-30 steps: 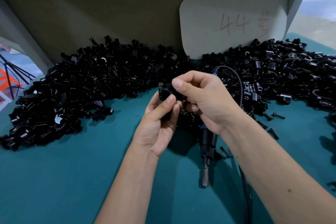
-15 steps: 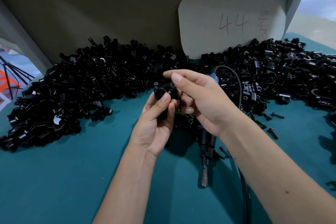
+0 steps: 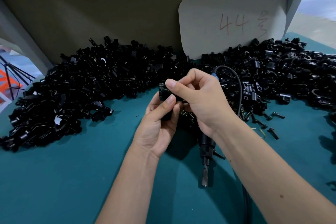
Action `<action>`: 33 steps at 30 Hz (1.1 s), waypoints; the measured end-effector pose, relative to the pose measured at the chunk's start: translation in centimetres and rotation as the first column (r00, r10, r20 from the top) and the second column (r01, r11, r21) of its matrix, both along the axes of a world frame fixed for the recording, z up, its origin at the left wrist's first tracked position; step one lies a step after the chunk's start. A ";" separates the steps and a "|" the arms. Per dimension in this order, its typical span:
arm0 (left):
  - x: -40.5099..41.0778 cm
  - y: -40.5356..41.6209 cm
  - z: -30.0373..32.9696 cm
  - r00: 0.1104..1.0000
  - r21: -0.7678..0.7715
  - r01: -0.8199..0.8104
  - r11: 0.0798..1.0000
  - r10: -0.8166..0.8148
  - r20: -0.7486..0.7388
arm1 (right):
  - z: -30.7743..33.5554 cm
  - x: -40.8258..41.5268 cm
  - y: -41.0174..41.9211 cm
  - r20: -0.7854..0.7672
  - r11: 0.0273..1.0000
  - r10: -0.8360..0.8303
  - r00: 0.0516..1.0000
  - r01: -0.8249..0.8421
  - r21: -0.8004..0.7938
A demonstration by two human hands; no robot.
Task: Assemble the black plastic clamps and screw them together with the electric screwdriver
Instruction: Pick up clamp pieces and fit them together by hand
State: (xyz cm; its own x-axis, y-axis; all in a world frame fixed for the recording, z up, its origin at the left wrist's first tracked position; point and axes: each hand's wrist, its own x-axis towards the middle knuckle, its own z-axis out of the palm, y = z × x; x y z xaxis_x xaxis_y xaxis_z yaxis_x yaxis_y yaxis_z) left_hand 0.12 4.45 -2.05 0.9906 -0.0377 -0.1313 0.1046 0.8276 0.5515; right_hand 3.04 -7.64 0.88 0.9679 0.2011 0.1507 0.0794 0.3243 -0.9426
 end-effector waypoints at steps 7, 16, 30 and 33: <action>0.0 0.4 0.2 1.000 -0.009 -0.026 1.000 0.026 -0.008 | 0.3 0.0 -0.3 0.063 0.998 0.060 0.996 -0.058 -0.031; 0.1 0.5 -0.1 1.000 -0.035 -0.029 0.999 0.029 -0.003 | 0.1 0.1 -0.1 0.070 0.998 0.057 0.996 -0.054 -0.039; 0.2 0.1 -0.3 0.999 -0.015 -0.047 0.999 0.046 -0.029 | -0.6 -0.1 0.6 0.056 0.998 -0.059 0.997 0.059 0.008; 0.3 0.4 -0.4 0.997 -0.020 -0.071 0.997 0.070 -0.034 | -0.4 -0.2 0.5 0.048 0.998 0.042 0.998 -0.044 0.035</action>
State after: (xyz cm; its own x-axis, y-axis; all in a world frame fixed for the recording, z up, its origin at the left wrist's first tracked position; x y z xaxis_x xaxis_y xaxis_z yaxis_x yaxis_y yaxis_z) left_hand 0.41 4.87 -2.44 0.9860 0.0286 -0.1640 0.0638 0.8451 0.5308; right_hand 2.84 -7.15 0.50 0.9501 0.2358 0.2044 0.1093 0.3619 -0.9258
